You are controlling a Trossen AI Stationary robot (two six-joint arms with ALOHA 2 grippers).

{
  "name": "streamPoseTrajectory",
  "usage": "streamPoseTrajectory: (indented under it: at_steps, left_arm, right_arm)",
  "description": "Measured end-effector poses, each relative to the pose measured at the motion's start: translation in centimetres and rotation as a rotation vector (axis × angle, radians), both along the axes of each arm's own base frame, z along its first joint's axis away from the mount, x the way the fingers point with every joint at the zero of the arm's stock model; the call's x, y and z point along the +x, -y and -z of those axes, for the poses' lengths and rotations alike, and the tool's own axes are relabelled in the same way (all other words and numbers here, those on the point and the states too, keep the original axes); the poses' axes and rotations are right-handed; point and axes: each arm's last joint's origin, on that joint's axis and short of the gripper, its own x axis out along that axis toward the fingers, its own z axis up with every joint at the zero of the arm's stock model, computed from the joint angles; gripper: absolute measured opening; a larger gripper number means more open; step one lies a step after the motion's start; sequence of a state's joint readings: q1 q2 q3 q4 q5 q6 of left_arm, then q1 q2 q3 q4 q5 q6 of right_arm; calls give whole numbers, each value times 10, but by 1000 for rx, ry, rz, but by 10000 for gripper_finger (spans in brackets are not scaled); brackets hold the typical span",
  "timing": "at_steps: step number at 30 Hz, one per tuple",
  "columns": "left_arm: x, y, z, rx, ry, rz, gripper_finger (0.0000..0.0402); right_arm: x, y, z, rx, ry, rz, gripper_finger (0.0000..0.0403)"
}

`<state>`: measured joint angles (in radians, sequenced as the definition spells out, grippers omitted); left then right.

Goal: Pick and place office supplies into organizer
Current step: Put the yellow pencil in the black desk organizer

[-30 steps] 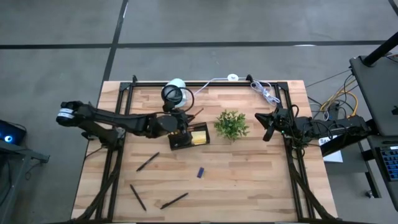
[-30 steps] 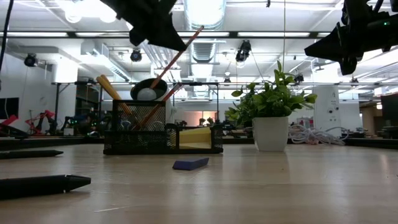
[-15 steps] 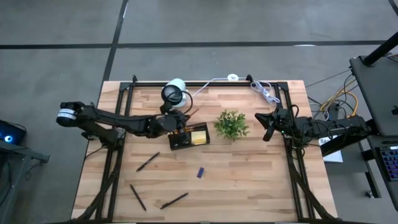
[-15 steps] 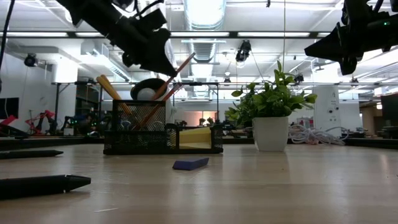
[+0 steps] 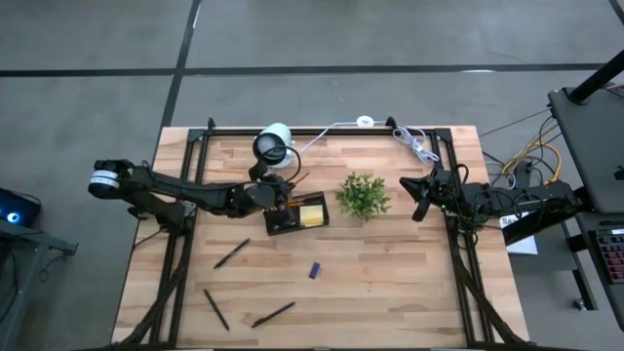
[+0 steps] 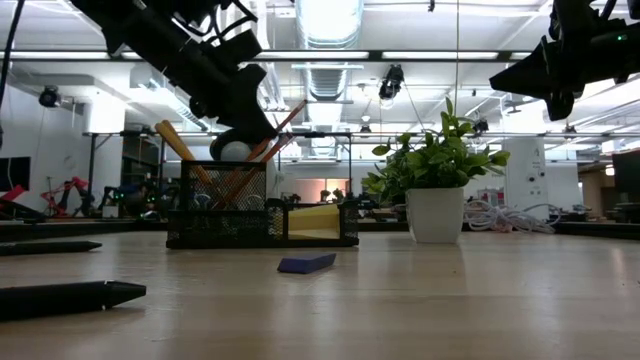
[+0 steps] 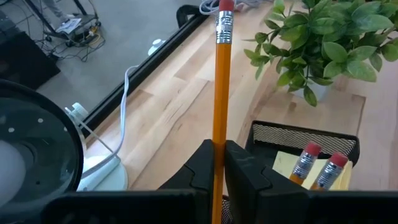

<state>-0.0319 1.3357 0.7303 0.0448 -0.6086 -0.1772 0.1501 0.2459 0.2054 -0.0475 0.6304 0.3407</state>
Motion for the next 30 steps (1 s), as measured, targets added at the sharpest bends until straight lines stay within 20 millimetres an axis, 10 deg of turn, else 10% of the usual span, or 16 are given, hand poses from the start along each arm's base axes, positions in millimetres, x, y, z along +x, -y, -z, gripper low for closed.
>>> streamPoseTrajectory:
  at_steps: [30]
  left_arm:
    - [-3,1,7,-20,-23,32,11]
  right_arm:
    - [0,0,0,0,0,0,13]
